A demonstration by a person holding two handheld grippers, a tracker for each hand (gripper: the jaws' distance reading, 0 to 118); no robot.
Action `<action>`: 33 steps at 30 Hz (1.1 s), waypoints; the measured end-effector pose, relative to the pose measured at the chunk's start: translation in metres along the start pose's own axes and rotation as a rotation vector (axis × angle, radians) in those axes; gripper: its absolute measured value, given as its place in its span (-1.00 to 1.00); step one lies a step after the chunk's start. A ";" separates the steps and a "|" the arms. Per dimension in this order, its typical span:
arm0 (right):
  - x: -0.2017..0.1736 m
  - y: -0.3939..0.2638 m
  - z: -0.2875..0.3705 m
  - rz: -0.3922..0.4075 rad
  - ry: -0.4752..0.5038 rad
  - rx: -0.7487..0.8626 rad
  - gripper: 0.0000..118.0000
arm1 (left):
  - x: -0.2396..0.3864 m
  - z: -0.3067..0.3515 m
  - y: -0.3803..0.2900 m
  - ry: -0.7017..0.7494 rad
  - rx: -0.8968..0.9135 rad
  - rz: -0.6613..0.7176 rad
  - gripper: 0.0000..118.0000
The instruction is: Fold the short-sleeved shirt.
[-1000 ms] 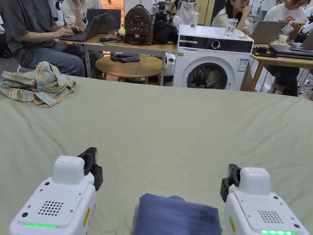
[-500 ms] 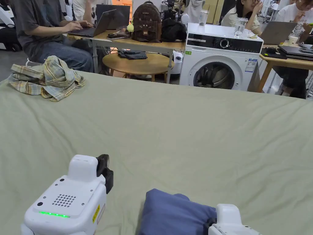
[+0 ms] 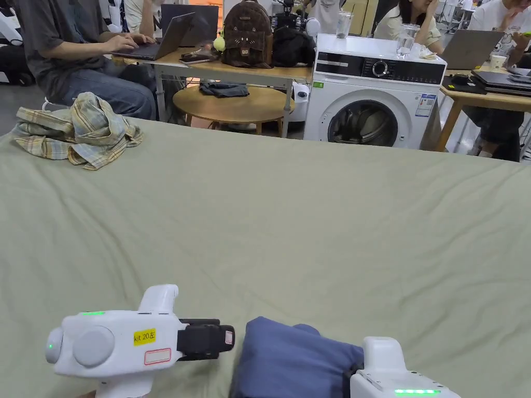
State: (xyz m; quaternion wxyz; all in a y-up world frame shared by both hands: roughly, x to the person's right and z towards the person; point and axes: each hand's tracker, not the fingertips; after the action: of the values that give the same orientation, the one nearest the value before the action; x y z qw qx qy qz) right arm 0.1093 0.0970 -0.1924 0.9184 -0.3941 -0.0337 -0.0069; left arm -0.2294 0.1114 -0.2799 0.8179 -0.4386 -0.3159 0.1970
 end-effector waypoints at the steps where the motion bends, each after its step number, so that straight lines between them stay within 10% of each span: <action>1: 0.001 0.000 0.000 -0.002 0.002 0.000 -1.00 | -0.005 -0.003 0.001 -0.019 -0.015 0.040 0.17; 15: 0.003 -0.006 0.007 -0.027 0.019 0.032 -1.00 | -0.012 -0.096 0.005 -0.417 -0.314 0.178 0.28; 21: 0.004 -0.010 0.008 -0.031 0.027 0.069 -1.00 | -0.017 -0.091 -0.010 -0.371 -0.244 0.241 -0.45; 33: -0.007 0.017 0.038 -0.001 0.008 0.320 -1.00 | -0.011 -0.060 0.005 -0.340 -0.178 0.235 -0.52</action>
State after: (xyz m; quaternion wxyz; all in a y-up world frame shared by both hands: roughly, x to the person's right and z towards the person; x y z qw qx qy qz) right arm 0.1007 0.1360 -0.1791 0.9696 -0.2428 -0.0310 -0.0036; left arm -0.1965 0.0718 -0.3128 0.6822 -0.5035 -0.4121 0.3334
